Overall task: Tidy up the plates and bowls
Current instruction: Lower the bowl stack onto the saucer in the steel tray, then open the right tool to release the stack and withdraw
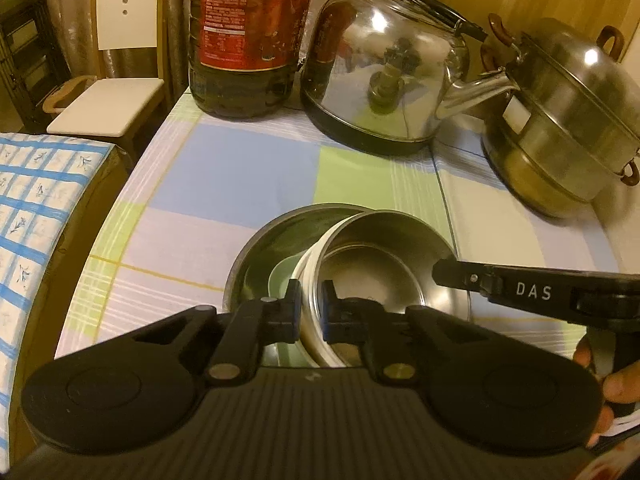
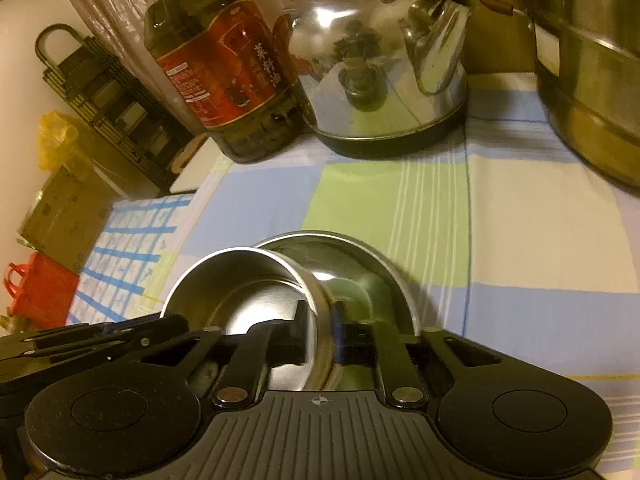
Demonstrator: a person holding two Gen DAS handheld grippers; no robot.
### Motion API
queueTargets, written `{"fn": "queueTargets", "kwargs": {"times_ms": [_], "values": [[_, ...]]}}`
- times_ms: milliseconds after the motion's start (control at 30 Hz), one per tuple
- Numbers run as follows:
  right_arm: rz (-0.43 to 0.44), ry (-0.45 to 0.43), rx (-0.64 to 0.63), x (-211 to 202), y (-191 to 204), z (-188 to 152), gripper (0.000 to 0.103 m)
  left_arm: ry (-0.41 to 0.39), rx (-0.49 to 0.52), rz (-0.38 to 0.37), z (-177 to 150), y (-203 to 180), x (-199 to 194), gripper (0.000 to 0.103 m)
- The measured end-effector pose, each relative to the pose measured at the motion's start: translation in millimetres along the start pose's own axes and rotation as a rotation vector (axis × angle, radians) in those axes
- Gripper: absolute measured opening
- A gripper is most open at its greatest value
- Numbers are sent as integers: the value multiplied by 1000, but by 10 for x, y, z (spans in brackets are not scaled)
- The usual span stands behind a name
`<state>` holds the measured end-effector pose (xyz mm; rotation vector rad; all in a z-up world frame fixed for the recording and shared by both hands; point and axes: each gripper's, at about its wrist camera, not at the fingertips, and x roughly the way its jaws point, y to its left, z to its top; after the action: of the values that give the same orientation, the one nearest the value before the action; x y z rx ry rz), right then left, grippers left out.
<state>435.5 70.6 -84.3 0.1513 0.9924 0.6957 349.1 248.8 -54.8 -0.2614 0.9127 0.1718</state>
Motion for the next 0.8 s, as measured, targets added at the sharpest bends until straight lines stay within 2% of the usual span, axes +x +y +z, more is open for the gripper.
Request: {"fn": "queueTargets", "kwargs": {"times_ms": [167, 400, 800], "values": [[-16, 40, 30, 12, 11, 74, 10, 23, -14, -14, 38, 26, 13, 8], [-26, 126, 140, 66, -56, 232, 10, 55, -34, -38, 137, 68, 29, 8], [-83, 176, 133, 91, 39, 328, 10, 81, 6, -28, 165, 51, 88, 8]]}}
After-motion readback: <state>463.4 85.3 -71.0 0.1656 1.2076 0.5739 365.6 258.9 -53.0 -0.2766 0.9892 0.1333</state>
